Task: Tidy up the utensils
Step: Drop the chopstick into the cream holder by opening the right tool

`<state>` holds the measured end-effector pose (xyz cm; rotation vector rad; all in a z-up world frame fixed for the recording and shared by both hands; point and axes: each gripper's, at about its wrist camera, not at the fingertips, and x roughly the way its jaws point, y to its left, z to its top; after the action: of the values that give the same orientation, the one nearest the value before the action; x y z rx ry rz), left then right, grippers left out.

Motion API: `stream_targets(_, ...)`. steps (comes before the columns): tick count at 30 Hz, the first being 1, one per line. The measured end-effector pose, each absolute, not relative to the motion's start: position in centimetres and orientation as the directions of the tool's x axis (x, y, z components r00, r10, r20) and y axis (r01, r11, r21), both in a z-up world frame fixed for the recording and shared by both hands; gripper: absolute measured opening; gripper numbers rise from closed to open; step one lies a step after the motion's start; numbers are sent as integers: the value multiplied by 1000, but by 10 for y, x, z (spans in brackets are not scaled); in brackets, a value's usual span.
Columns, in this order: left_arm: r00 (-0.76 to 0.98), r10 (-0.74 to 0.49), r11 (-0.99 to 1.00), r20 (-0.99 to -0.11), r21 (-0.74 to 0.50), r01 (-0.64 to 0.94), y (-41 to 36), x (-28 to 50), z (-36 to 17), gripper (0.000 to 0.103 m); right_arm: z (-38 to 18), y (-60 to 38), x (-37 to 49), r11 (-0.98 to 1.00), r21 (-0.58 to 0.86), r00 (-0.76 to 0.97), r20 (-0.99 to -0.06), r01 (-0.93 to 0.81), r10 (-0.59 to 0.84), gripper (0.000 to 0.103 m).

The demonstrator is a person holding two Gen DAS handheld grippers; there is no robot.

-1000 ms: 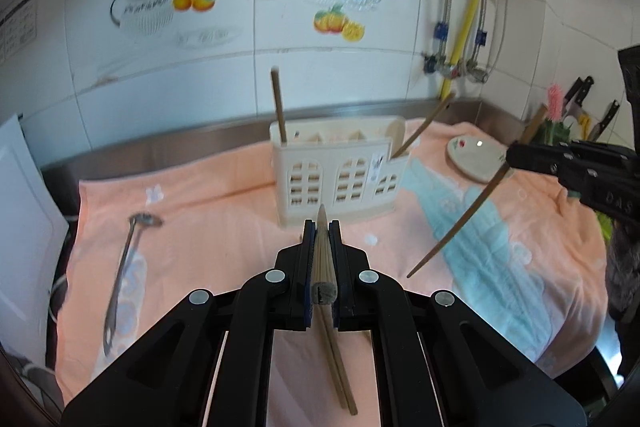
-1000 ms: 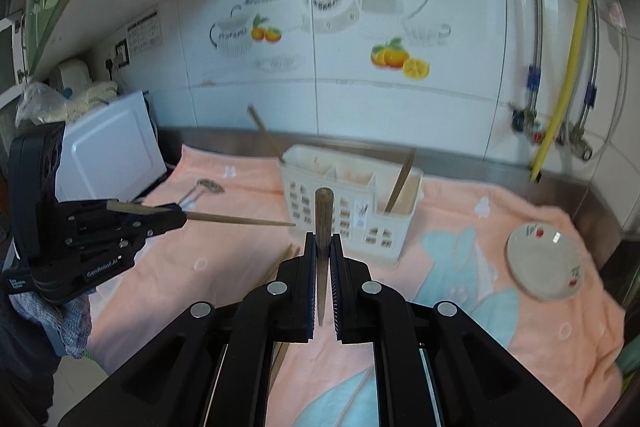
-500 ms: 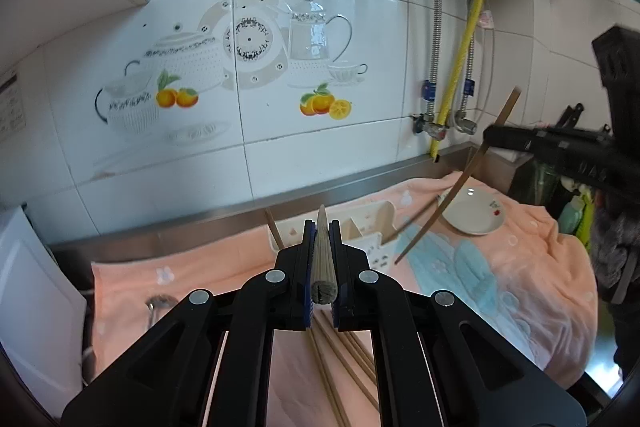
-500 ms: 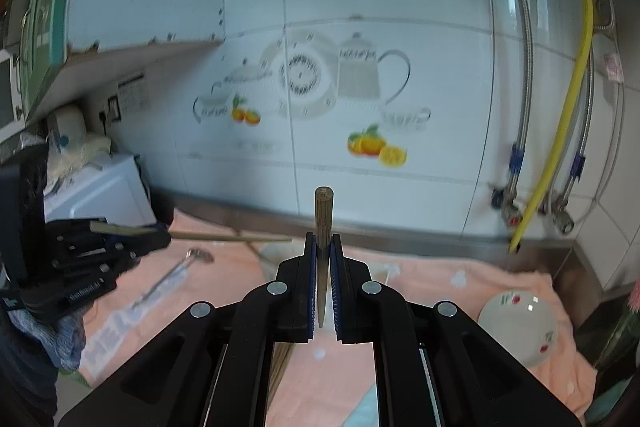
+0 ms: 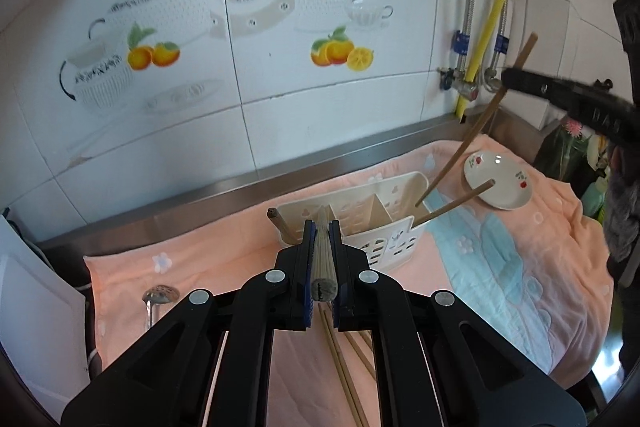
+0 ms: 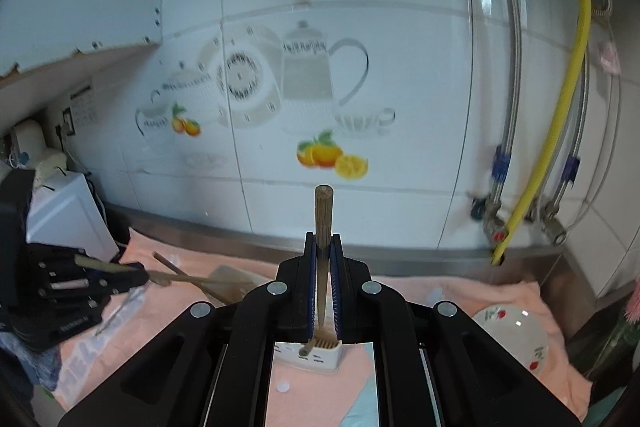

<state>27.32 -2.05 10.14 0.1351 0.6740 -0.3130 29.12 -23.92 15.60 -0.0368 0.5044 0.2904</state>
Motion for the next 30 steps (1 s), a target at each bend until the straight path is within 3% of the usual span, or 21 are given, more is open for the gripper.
stream_targets(9,702,-231,949,-673,4,316,-22,292,86,5,112,-236,309,962,32,788,-566,-272,242,7)
stream_targets(22,721,-223,955,-656,3,298,-21,289,81,6,103,-234,309,964,29,779,-583,-264,231,7)
stream_targets(30,760,-214,956,-614,27,291,-22,266,92,8,116,-240,290,970,11,809,-550,-244,210,19)
